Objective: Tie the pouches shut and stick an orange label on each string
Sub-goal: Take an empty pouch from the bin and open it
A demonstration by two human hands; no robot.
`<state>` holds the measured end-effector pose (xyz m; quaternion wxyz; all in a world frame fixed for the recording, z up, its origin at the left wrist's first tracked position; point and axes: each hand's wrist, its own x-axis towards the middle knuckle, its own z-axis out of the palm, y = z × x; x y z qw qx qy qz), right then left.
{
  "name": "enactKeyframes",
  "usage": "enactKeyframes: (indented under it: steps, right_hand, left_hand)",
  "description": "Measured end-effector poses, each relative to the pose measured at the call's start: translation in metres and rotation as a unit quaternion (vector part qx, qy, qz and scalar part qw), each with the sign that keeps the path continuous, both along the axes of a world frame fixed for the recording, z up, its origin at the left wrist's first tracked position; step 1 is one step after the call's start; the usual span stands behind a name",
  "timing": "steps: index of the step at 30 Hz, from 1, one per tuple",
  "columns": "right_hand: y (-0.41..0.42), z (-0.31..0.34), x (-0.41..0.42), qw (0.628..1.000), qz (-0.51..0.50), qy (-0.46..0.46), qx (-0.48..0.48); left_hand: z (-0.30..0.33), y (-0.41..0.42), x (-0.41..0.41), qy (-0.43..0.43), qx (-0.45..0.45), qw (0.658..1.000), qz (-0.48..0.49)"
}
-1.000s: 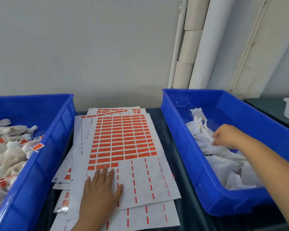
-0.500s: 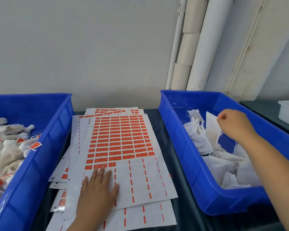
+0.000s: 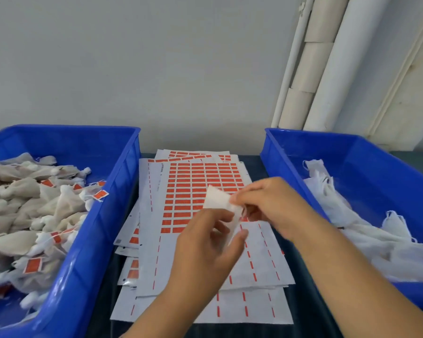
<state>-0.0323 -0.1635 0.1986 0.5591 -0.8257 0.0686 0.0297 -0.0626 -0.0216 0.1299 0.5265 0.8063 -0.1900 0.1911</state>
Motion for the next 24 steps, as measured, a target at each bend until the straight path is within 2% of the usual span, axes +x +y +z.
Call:
enactKeyframes:
  steps: [3,7,11,16,21,24]
  right_hand:
    - [0.028,-0.031,-0.001,0.996,-0.01,0.063,0.057]
    - [0.039,-0.058,0.002,0.985,-0.063,0.093,0.132]
    - [0.038,-0.074,0.005,0.98,-0.1,0.073,0.158]
    - [0.032,-0.086,0.004,0.973,-0.145,0.039,0.177]
    - [0.029,-0.097,0.002,0.963,-0.177,0.027,0.203]
    - [0.029,-0.099,0.002,0.965,-0.19,0.012,0.183]
  left_hand:
    - [-0.009,0.003,-0.001,0.014,0.043,0.998,0.04]
    - [-0.023,0.009,0.006,0.065,0.073,0.991,0.094]
    - [-0.035,0.011,0.016,0.115,0.094,0.984,0.102]
    - [-0.043,0.008,0.024,0.129,0.113,0.979,0.108]
    - [-0.04,0.003,0.03,0.114,0.171,0.972,0.114]
    - [-0.04,0.004,0.033,0.092,0.208,0.967,0.111]
